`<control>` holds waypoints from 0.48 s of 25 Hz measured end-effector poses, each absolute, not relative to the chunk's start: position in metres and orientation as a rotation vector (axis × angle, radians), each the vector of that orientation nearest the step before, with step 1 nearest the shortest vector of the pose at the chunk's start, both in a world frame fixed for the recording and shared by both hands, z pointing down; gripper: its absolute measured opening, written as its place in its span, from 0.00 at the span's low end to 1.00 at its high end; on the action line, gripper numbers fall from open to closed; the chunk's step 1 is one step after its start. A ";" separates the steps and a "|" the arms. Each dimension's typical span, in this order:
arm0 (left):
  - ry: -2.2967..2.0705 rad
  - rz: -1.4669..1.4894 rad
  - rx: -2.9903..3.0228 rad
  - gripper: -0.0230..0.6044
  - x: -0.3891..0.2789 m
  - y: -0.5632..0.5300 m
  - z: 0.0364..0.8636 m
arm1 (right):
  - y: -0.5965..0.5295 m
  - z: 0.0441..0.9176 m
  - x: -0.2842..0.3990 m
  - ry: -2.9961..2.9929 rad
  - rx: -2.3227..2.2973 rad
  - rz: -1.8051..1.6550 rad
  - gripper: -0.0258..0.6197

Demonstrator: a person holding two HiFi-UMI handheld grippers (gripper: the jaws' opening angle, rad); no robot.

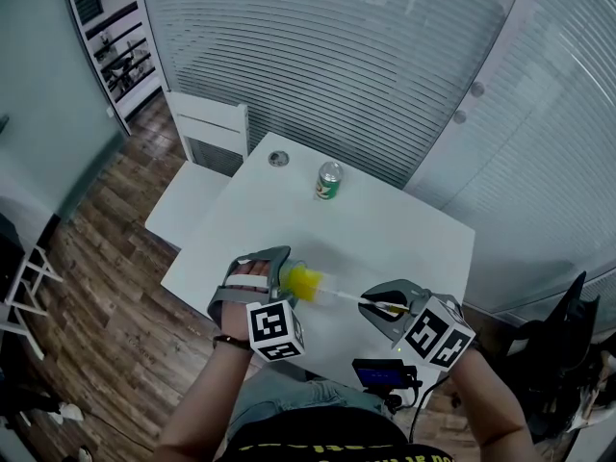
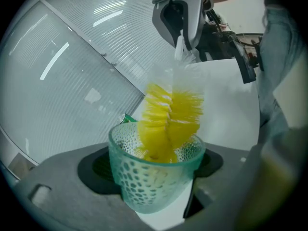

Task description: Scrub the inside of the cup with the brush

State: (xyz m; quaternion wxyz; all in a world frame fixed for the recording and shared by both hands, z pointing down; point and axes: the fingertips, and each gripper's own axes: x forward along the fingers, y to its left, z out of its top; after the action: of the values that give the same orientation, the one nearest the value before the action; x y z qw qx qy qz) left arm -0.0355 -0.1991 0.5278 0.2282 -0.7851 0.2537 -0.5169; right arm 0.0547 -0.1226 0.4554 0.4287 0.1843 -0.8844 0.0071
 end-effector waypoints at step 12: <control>0.696 -1.439 -2.169 0.70 -0.037 -0.200 0.534 | -0.118 0.440 0.051 -2.254 0.468 0.008 0.11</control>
State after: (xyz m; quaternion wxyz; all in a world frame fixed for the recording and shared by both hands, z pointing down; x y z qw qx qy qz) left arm -0.0372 -0.2000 0.5340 0.2217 -0.7849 0.2519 -0.5209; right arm 0.0507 -0.1179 0.4396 0.4077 0.1856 -0.8940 0.0030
